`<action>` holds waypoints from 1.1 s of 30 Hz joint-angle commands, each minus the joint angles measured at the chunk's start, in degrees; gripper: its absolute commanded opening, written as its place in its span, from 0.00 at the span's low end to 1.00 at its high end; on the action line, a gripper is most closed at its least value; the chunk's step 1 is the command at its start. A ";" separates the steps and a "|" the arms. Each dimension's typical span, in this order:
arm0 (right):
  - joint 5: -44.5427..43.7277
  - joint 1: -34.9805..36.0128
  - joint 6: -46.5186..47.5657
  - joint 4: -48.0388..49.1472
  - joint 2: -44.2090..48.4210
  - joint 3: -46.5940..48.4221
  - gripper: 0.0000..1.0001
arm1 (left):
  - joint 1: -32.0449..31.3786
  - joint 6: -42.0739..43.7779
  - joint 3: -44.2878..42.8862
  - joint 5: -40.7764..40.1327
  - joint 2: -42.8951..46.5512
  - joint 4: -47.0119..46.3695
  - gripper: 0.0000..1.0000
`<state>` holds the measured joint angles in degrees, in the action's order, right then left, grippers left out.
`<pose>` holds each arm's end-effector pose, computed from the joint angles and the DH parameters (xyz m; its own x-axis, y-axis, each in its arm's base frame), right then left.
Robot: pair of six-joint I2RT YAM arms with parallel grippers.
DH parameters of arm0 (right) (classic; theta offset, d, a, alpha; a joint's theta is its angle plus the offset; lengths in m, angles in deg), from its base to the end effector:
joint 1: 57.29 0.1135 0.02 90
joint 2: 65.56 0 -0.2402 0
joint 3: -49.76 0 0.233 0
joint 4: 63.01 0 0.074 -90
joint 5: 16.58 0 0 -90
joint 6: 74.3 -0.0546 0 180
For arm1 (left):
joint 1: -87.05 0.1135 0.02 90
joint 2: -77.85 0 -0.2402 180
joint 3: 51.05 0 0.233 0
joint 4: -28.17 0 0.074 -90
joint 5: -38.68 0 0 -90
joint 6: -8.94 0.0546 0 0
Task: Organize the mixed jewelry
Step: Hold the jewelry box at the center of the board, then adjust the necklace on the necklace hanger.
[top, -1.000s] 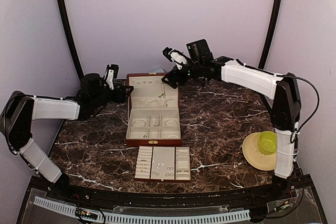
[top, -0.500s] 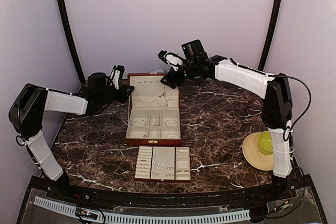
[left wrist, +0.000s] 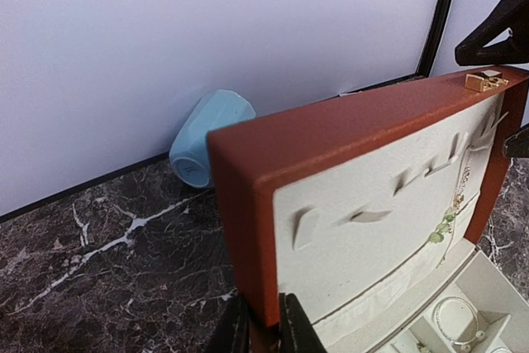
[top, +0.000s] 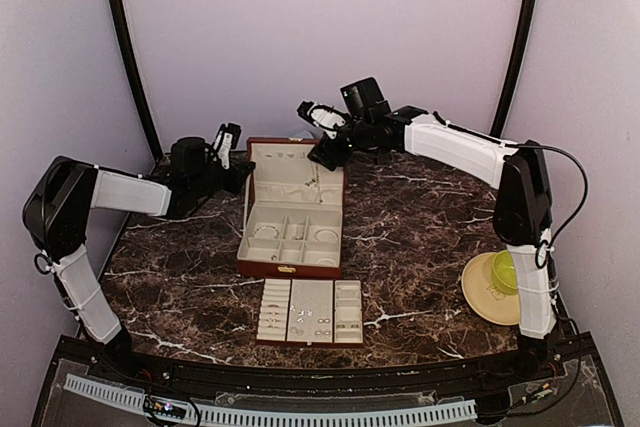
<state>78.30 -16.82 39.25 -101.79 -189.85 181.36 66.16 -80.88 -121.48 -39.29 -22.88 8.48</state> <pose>0.3743 0.3254 0.2746 -0.0836 -0.5947 -0.7996 -0.8021 0.5163 -0.3001 0.3613 -0.1501 0.2085 -0.1703 0.0683 -0.9830 0.5407 0.8405 -0.0353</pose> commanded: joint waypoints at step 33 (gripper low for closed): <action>-13.35 2.94 5.30 4.78 -2.82 -2.94 0.39 | -0.39 3.59 -1.63 3.49 -1.49 -0.54 0.06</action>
<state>69.73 -14.90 44.28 -99.49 -190.68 181.17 66.21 -80.20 -122.86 -39.44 -24.49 7.91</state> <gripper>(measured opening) 0.403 0.103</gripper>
